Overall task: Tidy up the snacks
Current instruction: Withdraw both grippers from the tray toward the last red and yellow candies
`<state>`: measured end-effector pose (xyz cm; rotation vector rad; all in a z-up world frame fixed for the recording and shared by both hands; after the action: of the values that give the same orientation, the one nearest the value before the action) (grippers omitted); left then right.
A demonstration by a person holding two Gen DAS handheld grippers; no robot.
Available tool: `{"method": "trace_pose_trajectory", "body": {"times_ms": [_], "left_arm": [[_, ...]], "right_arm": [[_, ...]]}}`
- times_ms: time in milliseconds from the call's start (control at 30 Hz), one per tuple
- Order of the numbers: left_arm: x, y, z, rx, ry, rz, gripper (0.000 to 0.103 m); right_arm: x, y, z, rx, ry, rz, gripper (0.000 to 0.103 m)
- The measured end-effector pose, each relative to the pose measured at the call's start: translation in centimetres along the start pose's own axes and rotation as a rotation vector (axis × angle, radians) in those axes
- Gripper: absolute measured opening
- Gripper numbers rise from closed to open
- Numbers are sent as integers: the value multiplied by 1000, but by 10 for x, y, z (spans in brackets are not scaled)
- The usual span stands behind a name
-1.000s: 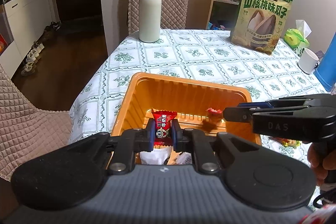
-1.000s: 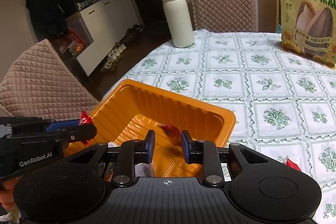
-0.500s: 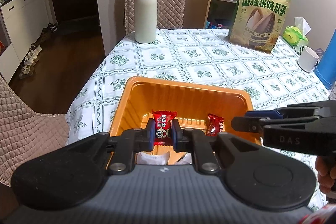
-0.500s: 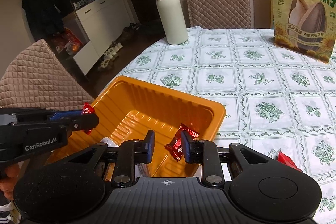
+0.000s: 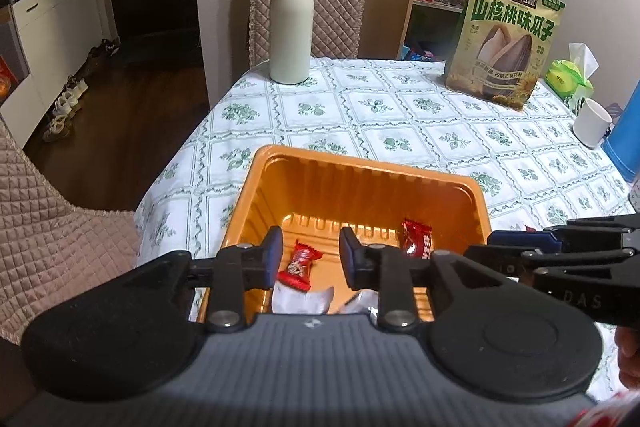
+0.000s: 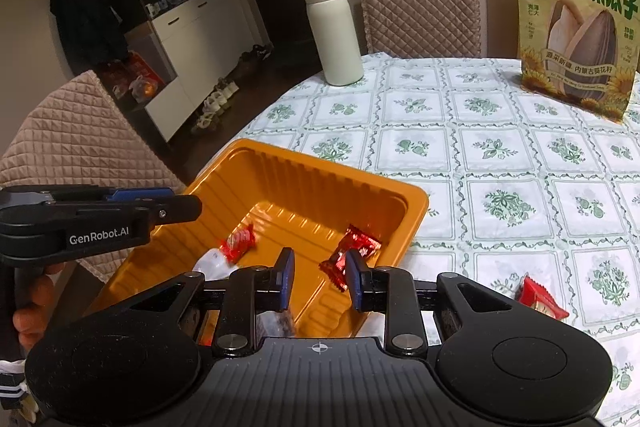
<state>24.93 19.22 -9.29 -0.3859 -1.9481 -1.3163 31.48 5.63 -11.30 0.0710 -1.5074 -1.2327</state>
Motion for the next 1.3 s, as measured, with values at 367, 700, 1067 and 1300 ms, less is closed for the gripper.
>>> {"method": "trace_pose_trajectory", "body": {"times_ms": [367,700,1067,1300], "left_arm": [[34,-22,4,48,10,19,32],[73,-41,-7,74,32,8,51],[110,-75,-33,97,58,2,61],[123,-102,-54,105,72,23,61]], "right_arm": [[21,-8,10,7,25,-14,37],[55,-19,18,12,51,-42,43],[100,-44,21,44,82,-52,56],[122,-62,10,65,93,-45,59]]}}
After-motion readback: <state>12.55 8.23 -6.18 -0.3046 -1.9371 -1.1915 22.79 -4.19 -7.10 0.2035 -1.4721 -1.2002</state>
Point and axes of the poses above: each gripper's, at about its wrist camera, not at the fingertips, and x roughly against the way its jaws point, z to its left, y to its top, the point moved 7 cm from there along -x, roughly the way its jaws point, and after that the axes turned 11 degrees about x, right-handed, at the moved point
